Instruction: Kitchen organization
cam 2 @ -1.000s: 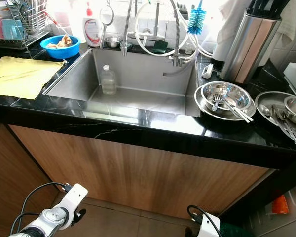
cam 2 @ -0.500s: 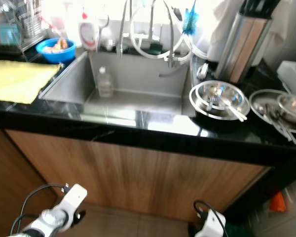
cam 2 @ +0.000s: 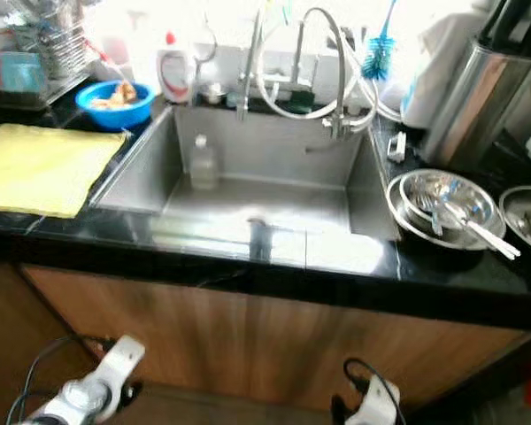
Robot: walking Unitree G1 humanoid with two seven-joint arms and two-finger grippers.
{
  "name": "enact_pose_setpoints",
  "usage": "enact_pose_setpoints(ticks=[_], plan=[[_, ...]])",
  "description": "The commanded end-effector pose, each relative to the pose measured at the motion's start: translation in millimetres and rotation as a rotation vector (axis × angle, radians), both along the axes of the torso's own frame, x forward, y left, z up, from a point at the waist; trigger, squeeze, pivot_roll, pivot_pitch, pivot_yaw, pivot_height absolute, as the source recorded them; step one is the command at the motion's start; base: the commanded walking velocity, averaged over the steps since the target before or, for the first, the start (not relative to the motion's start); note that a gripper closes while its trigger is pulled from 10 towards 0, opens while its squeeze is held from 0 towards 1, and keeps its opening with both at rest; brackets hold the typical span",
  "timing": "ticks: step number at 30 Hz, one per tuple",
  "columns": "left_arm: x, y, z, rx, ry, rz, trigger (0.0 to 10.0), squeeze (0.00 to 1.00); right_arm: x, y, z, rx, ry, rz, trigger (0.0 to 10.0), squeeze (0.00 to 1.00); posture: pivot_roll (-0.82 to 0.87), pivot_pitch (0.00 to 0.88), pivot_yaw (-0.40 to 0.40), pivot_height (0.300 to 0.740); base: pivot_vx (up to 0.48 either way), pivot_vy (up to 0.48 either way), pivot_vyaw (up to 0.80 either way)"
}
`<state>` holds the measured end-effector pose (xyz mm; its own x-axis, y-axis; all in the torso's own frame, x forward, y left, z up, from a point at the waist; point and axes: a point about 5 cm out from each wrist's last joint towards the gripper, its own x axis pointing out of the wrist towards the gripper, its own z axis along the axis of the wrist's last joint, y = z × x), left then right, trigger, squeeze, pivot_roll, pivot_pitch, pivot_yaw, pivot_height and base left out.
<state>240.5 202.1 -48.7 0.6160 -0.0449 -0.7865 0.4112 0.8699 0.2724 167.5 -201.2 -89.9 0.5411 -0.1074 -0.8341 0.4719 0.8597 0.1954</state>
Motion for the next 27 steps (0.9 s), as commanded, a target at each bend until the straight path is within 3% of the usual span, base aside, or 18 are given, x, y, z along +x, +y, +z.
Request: enact_pose_setpoints(ticks=[1, 11, 22, 27], plan=[[5.2, -10.8, 2.2, -0.026, -0.028, -0.021, 10.0, 0.0, -0.9, -4.6, 0.3, -0.012, 0.002, -0.012, 10.0, 0.0, 0.01, 0.0, -0.034, 0.74, 0.0, 0.371, 0.0], [9.7, -14.5, 5.5, -0.039, -0.047, -0.051, 10.0, 0.0, 2.5, -0.6, 1.2, -0.013, -0.007, 0.004, 10.0, 0.0, 0.01, 0.0, -0.032, 0.74, 0.0, 0.037, 0.0], [-0.2, -10.0, 0.0, -0.046, -0.029, -0.065, 10.0, 0.0, 15.1, 2.4, 7.1, -0.052, -0.05, 0.141, 10.0, 0.0, 0.01, 0.0, -0.031, 0.74, 0.0, 0.0, 0.0], [-5.7, -4.0, -2.9, -0.038, -0.01, -0.048, 10.0, 0.0, 11.9, 1.4, 5.8, -0.063, -0.041, 0.152, 10.0, 0.0, 0.01, 0.0, -0.031, 0.74, 0.0, 0.0, 0.0]])
